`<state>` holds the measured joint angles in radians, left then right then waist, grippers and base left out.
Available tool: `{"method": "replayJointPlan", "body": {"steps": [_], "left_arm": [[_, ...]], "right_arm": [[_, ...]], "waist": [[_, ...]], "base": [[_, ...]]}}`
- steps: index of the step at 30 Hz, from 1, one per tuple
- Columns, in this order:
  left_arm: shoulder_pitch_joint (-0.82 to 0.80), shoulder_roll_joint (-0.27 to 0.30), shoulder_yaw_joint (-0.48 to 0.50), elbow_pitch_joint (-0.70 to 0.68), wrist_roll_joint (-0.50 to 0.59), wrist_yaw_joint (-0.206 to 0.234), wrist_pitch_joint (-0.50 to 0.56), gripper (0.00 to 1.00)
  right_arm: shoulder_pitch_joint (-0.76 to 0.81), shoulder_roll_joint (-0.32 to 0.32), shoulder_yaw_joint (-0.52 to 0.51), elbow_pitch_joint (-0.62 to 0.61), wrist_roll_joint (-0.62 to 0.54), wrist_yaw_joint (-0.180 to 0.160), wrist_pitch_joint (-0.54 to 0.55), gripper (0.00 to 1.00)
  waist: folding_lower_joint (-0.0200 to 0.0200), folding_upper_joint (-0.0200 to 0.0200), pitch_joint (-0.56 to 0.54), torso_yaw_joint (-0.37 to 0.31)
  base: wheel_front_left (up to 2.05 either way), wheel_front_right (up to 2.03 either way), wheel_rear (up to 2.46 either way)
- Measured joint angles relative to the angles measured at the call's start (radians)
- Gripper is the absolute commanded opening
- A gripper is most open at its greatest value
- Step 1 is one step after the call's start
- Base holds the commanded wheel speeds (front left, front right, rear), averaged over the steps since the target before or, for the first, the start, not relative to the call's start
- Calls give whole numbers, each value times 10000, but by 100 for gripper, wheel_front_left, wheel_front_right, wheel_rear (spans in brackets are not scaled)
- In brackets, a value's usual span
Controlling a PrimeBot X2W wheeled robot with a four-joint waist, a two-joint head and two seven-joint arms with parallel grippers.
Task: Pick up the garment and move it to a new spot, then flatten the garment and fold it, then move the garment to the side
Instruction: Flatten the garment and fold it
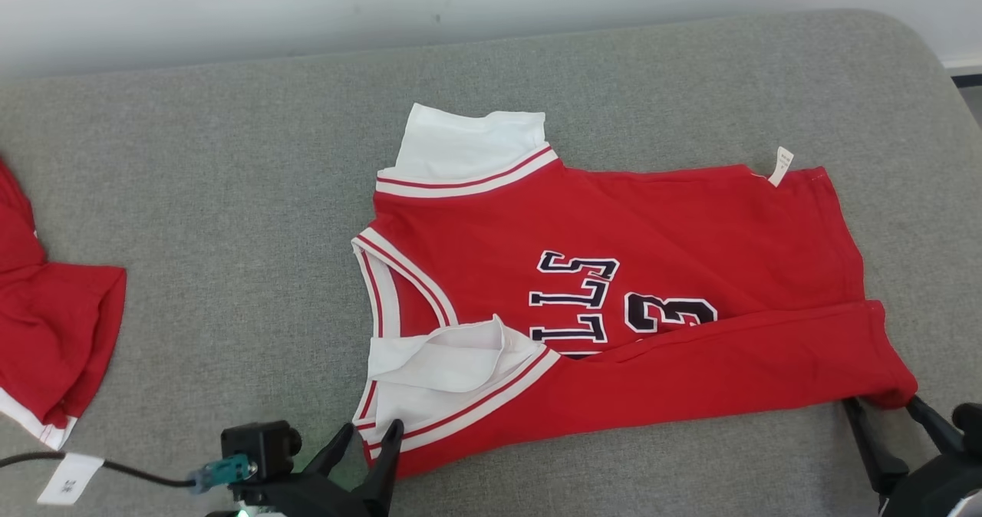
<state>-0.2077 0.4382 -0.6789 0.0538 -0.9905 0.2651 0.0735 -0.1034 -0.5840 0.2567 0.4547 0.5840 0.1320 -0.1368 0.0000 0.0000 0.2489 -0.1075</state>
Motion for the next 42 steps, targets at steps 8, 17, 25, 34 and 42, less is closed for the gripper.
{"method": "replayJointPlan", "body": {"steps": [8, 17, 25, 34, 42], "left_arm": [[-436, -121, -376, 412, 12, -290, 512, 0], [312, 479, -228, -696, -184, -146, 575, 0], [1172, 1124, -176, -2217, -422, 537, 965, 0], [1272, 1070, -213, -2186, -123, 1093, 823, 100], [891, 2234, 715, -3501, 920, 2197, 255, 100]], "right_arm": [[-320, -38, 510, 297, 146, 0, 48, 0], [135, -579, 591, 63, 428, 0, -150, 0], [934, -1162, 537, -662, 892, 0, -13, 0], [1106, -1193, 96, -1032, 1014, 0, -221, 100], [1724, -1112, -1574, -2136, 384, 0, -1030, 100]], "waist": [[0, 0, 79, 145], [0, 0, -149, 143], [0, 0, -195, 188], [0, 0, -276, 243], [-2, -1, -354, 182]], "base": [[0, 0, 0], [0, 0, 0], [0, 0, 0], [0, 0, 0], [0, 0, 0]]}}
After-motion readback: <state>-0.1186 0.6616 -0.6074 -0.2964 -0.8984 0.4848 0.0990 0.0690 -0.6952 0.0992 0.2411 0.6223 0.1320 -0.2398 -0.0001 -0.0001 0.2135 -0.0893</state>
